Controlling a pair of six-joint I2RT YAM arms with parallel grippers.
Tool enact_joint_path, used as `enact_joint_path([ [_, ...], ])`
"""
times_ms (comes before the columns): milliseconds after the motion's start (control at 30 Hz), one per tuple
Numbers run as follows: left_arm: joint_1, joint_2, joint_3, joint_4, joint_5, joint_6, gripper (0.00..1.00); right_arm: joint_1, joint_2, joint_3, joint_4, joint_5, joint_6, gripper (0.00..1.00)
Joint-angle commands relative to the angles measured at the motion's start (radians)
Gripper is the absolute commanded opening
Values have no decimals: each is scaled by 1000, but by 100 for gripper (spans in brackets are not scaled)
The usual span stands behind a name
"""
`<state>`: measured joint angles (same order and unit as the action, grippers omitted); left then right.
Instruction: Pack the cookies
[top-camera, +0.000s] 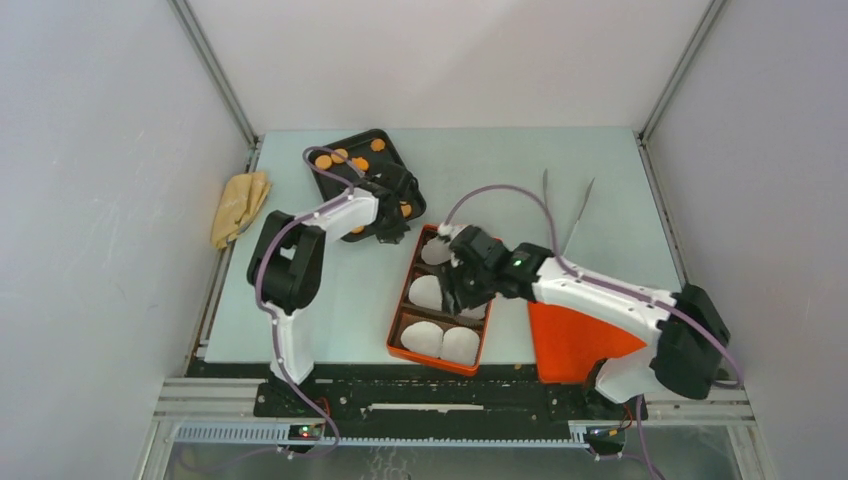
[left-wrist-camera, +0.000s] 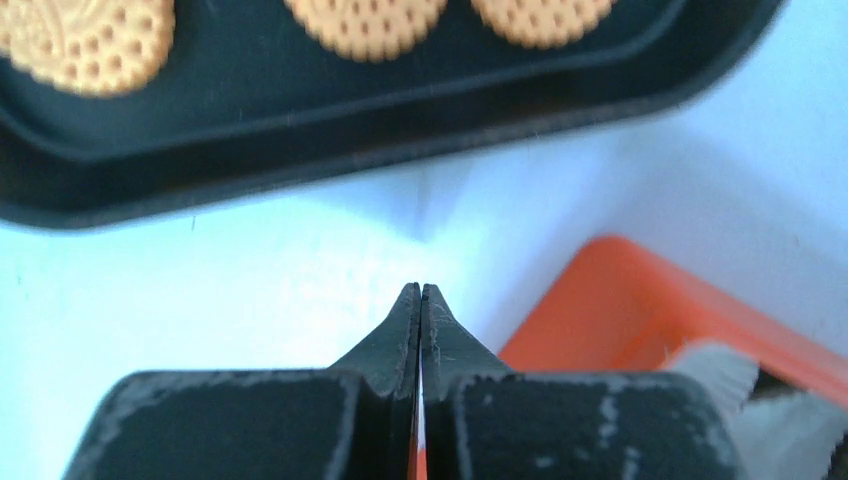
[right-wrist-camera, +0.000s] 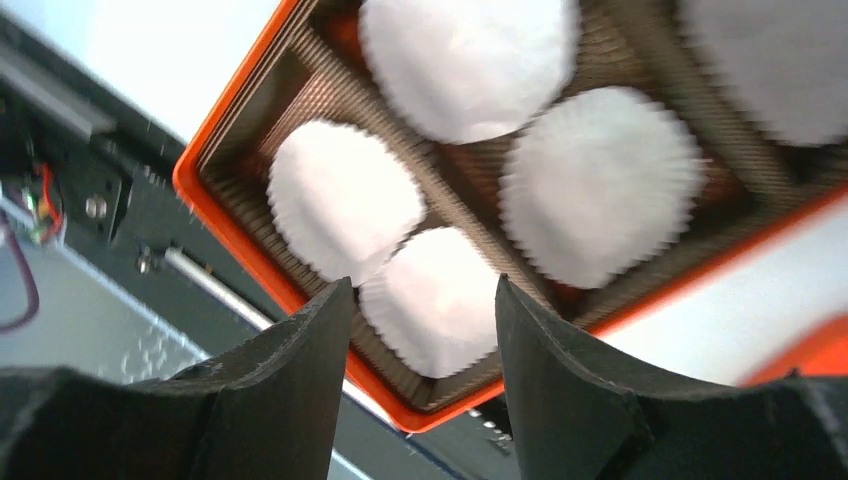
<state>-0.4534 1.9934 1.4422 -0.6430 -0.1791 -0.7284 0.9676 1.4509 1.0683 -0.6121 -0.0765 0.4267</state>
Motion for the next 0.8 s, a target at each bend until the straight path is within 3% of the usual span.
enact_joint_path([
  [0, -66, -221, -86, -7, -48, -42, 0, -81, -110, 18, -107, 133, -36, 63],
  [133, -137, -453, -189, -77, -175, -78, 0, -136, -171, -18, -151, 164, -20, 63],
  [267, -214, -585, -249, -130, -151, -74, 0, -214, -181, -75, -147, 125, -23, 63],
  [567, -542, -535, -346, -245, -98, -213, 0, -331, -113, -125, -90, 58, -43, 62],
  [767, -625, -544, -418, -299, -103, -281, 0, -366, -83, -138, -67, 31, -57, 61],
])
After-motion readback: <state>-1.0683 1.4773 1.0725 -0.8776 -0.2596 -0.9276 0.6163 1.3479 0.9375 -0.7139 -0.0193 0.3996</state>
